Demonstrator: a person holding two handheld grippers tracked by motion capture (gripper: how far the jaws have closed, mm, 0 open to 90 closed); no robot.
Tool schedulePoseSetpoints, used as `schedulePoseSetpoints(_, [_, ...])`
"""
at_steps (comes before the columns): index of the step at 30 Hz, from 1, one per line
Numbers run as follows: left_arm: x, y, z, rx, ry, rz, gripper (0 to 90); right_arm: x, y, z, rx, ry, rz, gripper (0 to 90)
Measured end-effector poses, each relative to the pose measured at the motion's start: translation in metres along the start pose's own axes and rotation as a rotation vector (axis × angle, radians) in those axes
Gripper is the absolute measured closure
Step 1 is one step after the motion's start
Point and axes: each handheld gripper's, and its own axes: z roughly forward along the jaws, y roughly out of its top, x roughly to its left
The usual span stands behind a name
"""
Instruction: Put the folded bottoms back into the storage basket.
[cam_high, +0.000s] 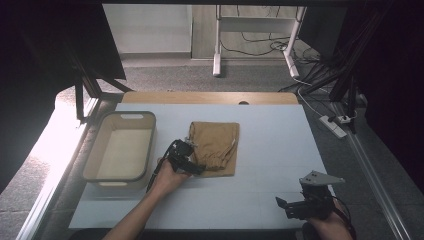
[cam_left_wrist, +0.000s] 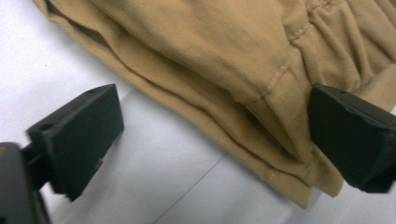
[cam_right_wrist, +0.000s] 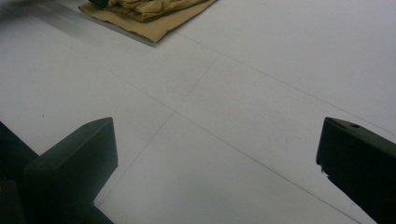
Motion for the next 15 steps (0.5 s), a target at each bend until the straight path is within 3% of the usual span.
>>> schedulePoseSetpoints(5, [-0.005, -0.004, -0.005, -0.025, -0.031, 0.020, 28.7, 0.001, 0.000, 0.001, 0.003, -0.001, -0.007, 0.0])
schedulePoseSetpoints(11, [-0.010, -0.005, -0.008, -0.033, -0.076, -0.004, 56.7, 0.002, 0.001, 0.002, 0.008, -0.003, -0.015, 0.0])
schedulePoseSetpoints(13, [-0.013, -0.004, -0.008, -0.028, -0.061, -0.005, 62.5, 0.002, 0.001, 0.002, 0.009, -0.002, -0.017, 0.0])
schedulePoseSetpoints(15, [-0.014, -0.003, -0.009, -0.019, -0.077, -0.015, 71.2, 0.002, 0.001, 0.002, 0.009, -0.002, -0.019, 0.0])
